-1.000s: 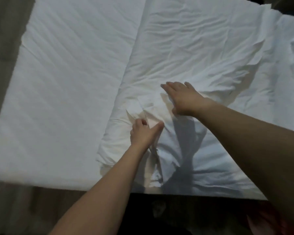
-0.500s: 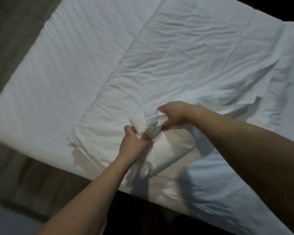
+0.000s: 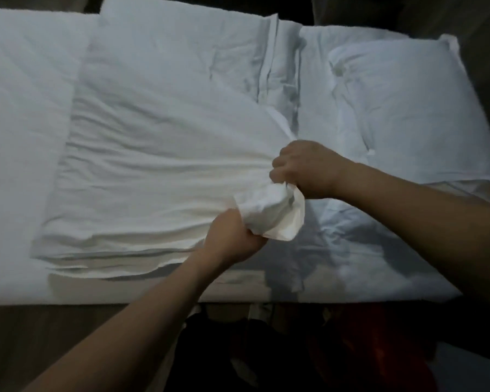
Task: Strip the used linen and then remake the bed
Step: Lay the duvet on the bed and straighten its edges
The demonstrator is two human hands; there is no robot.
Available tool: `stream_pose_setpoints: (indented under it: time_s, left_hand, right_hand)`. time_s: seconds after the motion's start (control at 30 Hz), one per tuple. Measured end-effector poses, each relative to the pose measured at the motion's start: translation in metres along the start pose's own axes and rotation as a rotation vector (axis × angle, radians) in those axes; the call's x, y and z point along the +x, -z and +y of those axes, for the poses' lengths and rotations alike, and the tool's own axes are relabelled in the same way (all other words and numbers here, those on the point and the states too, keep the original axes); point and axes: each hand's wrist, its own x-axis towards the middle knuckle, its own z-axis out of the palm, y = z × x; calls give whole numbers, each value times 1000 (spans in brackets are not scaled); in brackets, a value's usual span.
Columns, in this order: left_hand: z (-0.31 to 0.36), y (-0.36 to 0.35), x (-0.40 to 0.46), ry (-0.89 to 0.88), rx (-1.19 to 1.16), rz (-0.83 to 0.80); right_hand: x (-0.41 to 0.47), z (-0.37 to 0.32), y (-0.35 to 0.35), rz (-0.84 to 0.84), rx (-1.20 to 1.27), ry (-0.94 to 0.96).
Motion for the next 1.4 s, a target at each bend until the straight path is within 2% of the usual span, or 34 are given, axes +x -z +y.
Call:
stream_pose_setpoints:
  time_s: [0.07, 0.1, 0.17, 0.23, 0.27, 0.3, 0.33, 0.5, 0.63, 0.7, 0.77, 0.9, 0.93, 0.97, 1.03, 1.13, 1.17, 1.23, 1.3, 1.33, 1.4]
  left_hand:
    - [4, -42, -2, 16, 246, -118]
    - [0, -63, -4, 33, 380, -215]
    - [-13, -96, -13, 81, 579, -507]
    - [-28, -118, -20, 139, 648, -845]
    - [-30, -122, -22, 181, 632, -964]
    - [-30, -121, -22, 220, 595, -1000]
    - [-30, -119, -18, 244, 560, -956]
    - [-27, -66, 32, 312, 512, -614]
    - [-37, -23, 82, 285, 356, -342]
    - [-56, -20, 105, 253, 357, -278]
    - [-81, -31, 124, 261, 412, -400]
    - [-102, -53, 152, 199, 689, -883]
    - [-98, -49, 168, 180, 694, -971]
    - [-94, -42, 188, 170, 651, -995]
    - [-84, -15, 242, 161, 578, -825]
    - [-69, 32, 338, 13, 591, -303]
    - [-63, 43, 366, -13, 557, -189]
    - [-59, 47, 418, -9, 466, -27]
    - [-76, 31, 460, 59, 436, 57]
    - [-92, 17, 478, 114, 427, 61]
    - [-135, -21, 504, 246, 434, 62]
  right_hand:
    - [-36, -9, -46, -46, 58, -69]
    - [-53, -16, -72, -131, 91, -129]
    - [-85, -40, -117, -448, 175, -295]
    - [-116, -63, -144, -768, 406, -514]
    - [-127, -69, -150, -828, 531, -607]
    - [-134, -72, -153, -819, 635, -688]
    - [-138, -70, -157, -790, 702, -763]
    - [-122, -43, -144, -548, 923, -1047]
    - [-74, -26, -137, -381, 1095, -1155]
    - [-48, -18, -144, -341, 1206, -1175]
    - [-24, -5, -155, -286, 1262, -1208]
    - [13, 28, -169, -207, 1251, -1278]
    - [20, 37, -169, -208, 1240, -1295]
    - [27, 48, -169, -211, 1223, -1300]
    - [42, 73, -171, -197, 1193, -1288]
    - [77, 119, -184, -89, 1151, -1309]
    - [93, 134, -192, -37, 1154, -1327]
    - [127, 159, -213, 53, 1162, -1349]
    - [158, 166, -240, 36, 1108, -1343]
    - [170, 160, -258, 16, 988, -1322]
    - [184, 135, -295, 63, 500, -1228]
